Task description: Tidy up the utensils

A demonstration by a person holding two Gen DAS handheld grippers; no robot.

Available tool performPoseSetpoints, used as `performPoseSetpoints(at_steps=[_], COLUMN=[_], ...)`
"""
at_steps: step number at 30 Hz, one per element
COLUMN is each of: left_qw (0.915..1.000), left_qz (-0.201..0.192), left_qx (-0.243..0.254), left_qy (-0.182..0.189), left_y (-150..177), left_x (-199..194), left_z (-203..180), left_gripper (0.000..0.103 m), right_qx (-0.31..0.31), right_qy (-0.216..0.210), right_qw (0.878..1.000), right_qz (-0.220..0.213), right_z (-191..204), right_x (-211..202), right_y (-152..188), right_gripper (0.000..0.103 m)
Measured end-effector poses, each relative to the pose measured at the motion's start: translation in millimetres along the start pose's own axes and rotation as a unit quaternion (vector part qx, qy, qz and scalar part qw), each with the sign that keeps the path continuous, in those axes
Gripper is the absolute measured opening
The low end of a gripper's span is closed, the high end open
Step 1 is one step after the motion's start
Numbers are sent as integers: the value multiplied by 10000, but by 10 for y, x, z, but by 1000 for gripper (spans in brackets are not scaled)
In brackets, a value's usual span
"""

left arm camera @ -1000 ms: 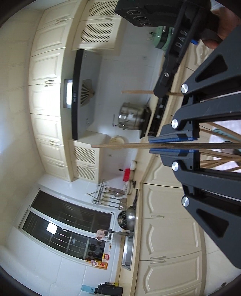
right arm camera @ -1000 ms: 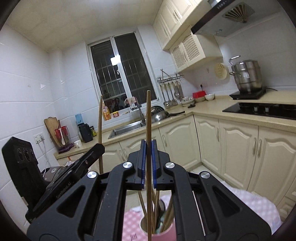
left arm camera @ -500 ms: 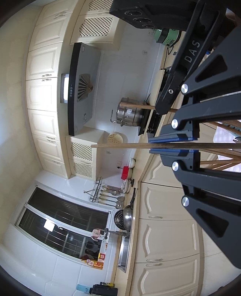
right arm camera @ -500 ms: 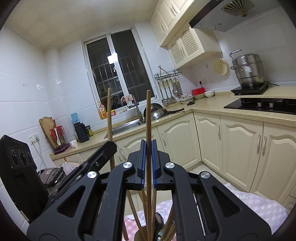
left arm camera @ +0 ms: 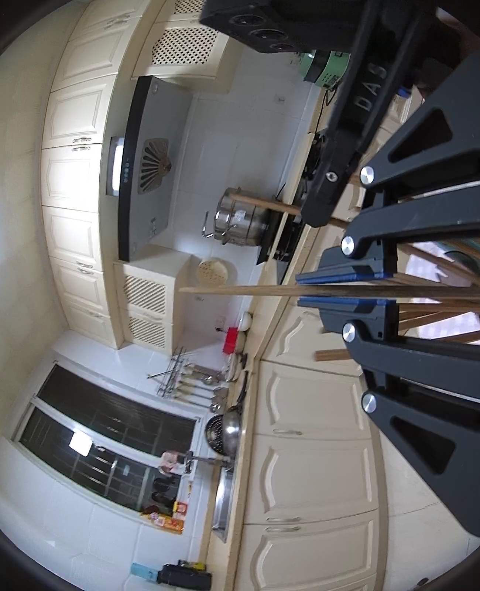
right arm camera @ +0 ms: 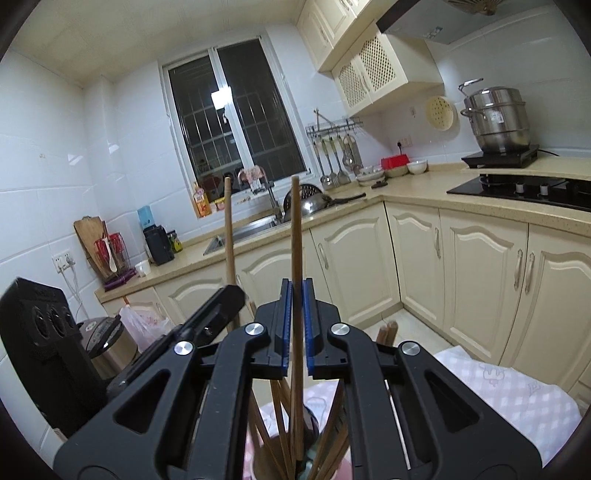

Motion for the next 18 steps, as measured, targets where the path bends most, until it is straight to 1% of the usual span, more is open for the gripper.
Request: performPoseSetpoints(at_steps=[1,2,3,4,6,7,8,9,11,13,15,18], left_qw=[10000,10000,9999,9998,9998,9998,9998,9997,9988,9968,9935,9903], left_qz=[24,8,-26,-88,-116,-147,-145,-115,-41,55,205,308], left_qx=[1,-49,-109,-185,-147,-107,-73,-6,183,345,463,517], left_qy=[-42,-52,-41,-18,-45,-90,-130,-224,-450,-713,-1019,-1251], left_y=[37,61,74,75,55,35,18,2,-16,-28,-36,-53], left_x=[1,-22,-53,-125,-215,-298,-351,-410,-515,-611,-708,-878], left_z=[12,35,56,90,102,108,106,96,61,25,3,-10], left_gripper=[32,60,71,73,85,89,95,99,99,99,99,99], right_qx=[29,88,130,142,68,58,66,99,156,213,255,273], right_qy=[27,51,33,12,99,110,117,138,202,270,411,492], right_qw=[10000,9999,9999,9997,9994,9993,9992,9989,9987,9987,9984,9983], right_qz=[14,-3,-87,-201,-319,-349,-386,-428,-448,-366,-304,-177], right_z=[-12,-23,-30,-27,2,7,6,0,-15,-23,-20,16], right_x=[-10,-60,-122,-194,-327,-366,-418,-485,-574,-647,-724,-828], right_y=[7,10,5,-3,-39,-62,-78,-99,-117,-119,-103,-61], right_gripper=[28,48,80,82,82,85,89,96,97,97,97,97])
Point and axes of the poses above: each gripper's, at about its wrist camera, not at the fingertips, and x roughly the way its jaws point, z to its left, y to its underside, the point moved 3 cm from there along x, roughly the way its jaws point, and after that the axes turned 14 degrees about z, right-handed, at the moved point
